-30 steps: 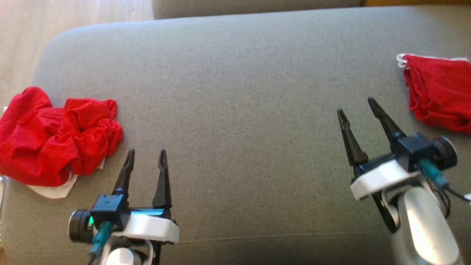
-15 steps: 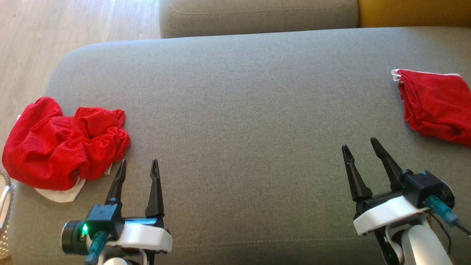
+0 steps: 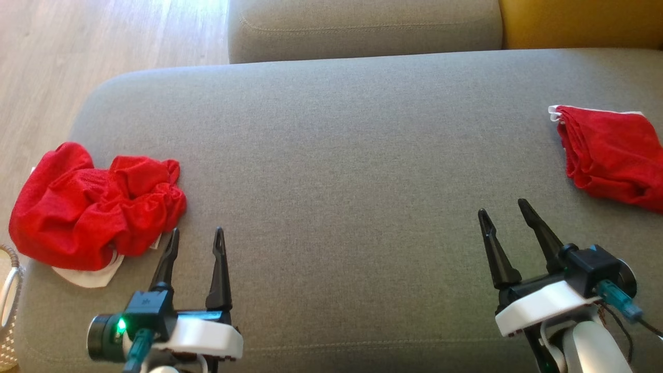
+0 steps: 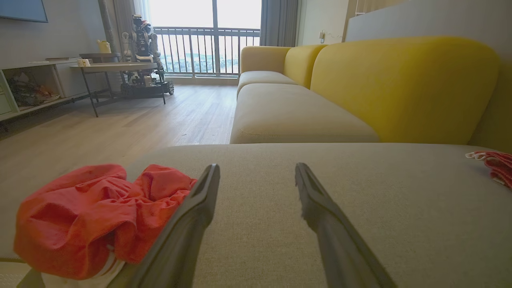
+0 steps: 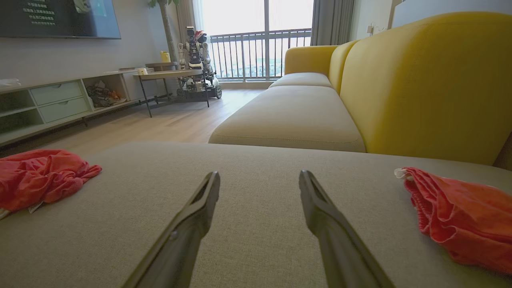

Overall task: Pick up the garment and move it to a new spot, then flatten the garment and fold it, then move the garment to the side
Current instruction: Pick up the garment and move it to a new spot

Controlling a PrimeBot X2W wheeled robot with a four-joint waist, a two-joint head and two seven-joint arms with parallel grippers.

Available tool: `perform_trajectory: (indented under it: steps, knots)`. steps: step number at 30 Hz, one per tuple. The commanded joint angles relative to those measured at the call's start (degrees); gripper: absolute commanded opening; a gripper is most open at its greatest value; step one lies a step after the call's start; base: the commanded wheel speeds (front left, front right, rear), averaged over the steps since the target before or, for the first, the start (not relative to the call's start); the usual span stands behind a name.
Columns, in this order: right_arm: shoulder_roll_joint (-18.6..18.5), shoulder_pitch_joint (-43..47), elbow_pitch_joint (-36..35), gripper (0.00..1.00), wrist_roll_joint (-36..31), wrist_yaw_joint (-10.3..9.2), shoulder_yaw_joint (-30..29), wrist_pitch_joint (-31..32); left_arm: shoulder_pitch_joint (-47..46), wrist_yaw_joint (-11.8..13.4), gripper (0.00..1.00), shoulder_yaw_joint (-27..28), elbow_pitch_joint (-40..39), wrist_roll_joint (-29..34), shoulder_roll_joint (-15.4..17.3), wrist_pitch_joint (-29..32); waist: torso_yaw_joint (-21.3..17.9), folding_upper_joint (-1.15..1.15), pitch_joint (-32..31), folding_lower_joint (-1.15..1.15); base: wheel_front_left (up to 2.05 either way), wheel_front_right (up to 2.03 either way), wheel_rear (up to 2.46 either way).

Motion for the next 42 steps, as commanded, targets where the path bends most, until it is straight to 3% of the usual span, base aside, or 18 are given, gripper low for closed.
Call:
perform_trajectory:
  steps: [1, 11, 33, 42]
  knots:
    - [0.11, -0.57, -2.04, 1.0, 0.39, -0.02, 1.21, -0.53, -1.4, 0.03, 1.0, 1.77, -1.63, 0.7, -0.07, -0.29, 0.01, 0.0, -0.05, 0.0, 0.0, 0.0, 0.0]
    - [0.11, -0.11, -1.79, 1.0, 0.74, -0.02, 1.58, -0.53, -1.6, -0.01, 1.0, 1.74, -0.94, 0.85, -0.07, -0.29, 2.15, 0.0, -0.31, 0.0, 0.0, 0.0, 0.0]
    - [0.11, 2.98, -2.43, 1.0, 0.7, -0.02, 4.09, -0.53, 0.62, 1.24, 1.0, 1.7, -2.47, -0.3, -0.07, -0.29, 20.89, 0.0, -0.59, 0.0, 0.0, 0.0, 0.0]
    - [0.12, 3.34, -1.59, 1.0, -0.63, -0.02, 3.9, -0.53, 0.99, 1.87, 1.0, 2.25, -2.74, -1.26, -0.07, -0.29, 22.26, 0.0, 0.52, 0.0, 0.0, 0.0, 0.0]
